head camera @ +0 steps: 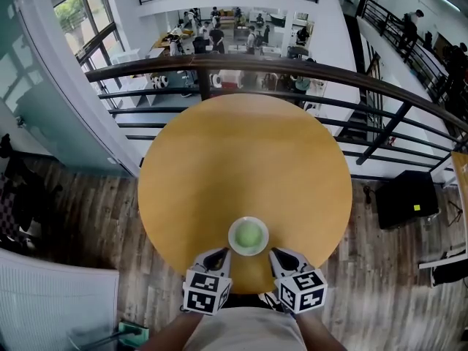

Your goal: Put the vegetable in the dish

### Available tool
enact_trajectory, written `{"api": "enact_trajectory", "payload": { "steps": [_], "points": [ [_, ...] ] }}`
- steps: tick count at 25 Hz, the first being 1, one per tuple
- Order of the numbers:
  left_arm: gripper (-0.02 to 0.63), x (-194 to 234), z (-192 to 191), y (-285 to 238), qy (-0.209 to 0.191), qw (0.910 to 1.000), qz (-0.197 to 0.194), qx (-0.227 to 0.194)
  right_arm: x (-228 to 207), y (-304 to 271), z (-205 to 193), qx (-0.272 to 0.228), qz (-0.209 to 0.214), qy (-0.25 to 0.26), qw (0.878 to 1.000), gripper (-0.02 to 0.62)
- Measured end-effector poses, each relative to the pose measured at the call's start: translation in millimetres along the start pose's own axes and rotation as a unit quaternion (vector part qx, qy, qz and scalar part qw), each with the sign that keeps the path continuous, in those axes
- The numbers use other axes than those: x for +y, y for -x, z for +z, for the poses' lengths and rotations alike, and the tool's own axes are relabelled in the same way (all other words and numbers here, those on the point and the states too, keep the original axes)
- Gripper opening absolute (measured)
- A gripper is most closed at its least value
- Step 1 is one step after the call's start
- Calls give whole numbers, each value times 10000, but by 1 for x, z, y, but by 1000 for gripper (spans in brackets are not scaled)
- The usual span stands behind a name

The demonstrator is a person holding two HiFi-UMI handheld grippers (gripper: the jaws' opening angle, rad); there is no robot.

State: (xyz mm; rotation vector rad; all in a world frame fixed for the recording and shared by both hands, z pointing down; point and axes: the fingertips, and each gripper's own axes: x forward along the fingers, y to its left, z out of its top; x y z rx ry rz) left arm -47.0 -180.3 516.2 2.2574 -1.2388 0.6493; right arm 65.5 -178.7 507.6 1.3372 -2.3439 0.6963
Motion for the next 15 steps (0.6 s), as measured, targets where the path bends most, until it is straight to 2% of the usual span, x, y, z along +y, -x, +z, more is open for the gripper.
{"api": "enact_trajectory", "payload": {
  "steps": [15],
  "points": [
    [21,-3,-3,3,-48,10000,28,9,0,3,-3,-1,47,9,10000,23]
  ]
}}
